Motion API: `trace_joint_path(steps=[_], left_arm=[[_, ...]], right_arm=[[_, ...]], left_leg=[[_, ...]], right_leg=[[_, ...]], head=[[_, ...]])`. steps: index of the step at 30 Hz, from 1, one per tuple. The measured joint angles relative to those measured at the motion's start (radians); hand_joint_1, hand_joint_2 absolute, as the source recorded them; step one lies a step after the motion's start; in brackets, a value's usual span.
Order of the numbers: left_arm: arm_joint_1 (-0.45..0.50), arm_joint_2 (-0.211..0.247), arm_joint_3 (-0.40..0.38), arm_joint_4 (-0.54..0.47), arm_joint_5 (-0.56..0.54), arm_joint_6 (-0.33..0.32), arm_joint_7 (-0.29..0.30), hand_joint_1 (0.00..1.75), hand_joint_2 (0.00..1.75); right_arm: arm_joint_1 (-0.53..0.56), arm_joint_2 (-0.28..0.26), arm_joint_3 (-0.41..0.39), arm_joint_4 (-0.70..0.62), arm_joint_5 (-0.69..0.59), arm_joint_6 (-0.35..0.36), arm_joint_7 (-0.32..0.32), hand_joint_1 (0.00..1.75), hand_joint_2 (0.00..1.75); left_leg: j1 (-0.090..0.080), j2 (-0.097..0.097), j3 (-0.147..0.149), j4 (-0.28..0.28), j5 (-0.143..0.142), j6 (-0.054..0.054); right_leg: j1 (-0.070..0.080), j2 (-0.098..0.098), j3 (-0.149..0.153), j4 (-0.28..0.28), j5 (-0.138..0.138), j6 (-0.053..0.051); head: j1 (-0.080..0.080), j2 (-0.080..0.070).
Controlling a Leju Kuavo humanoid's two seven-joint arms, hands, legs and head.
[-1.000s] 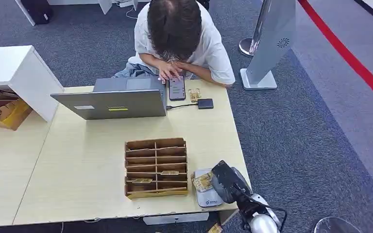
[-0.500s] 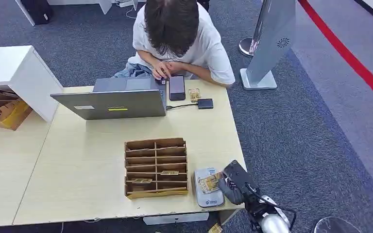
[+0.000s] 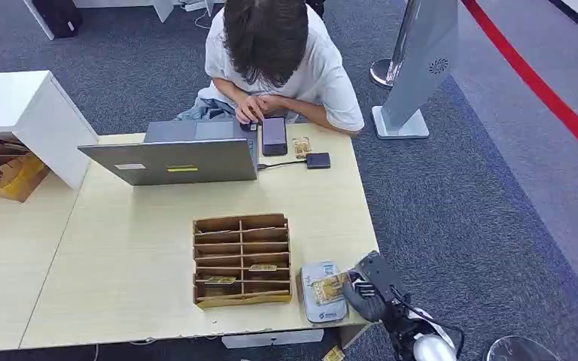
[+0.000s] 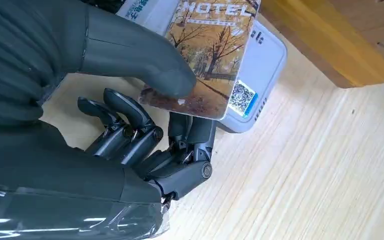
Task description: Pass the card to the sensor for recognition and then transmit it.
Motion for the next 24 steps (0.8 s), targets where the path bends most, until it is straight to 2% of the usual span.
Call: trace_joint_path(steps=[24], left_arm=[[0.001, 0.024, 0.018, 0.002, -0.009, -0.019, 0.000, 0.00, 0.00]], right_arm=[[-0.001, -0.023, 0.011, 0.011, -0.023, -0.008, -0.011, 1.75, 1.75]], left_leg=[[0.000, 0.000, 0.000, 0.000, 0.000, 0.000]], right_leg=[[0.000, 0.000, 0.000, 0.000, 0.000, 0.000]], head=[[0.000, 0.000]])
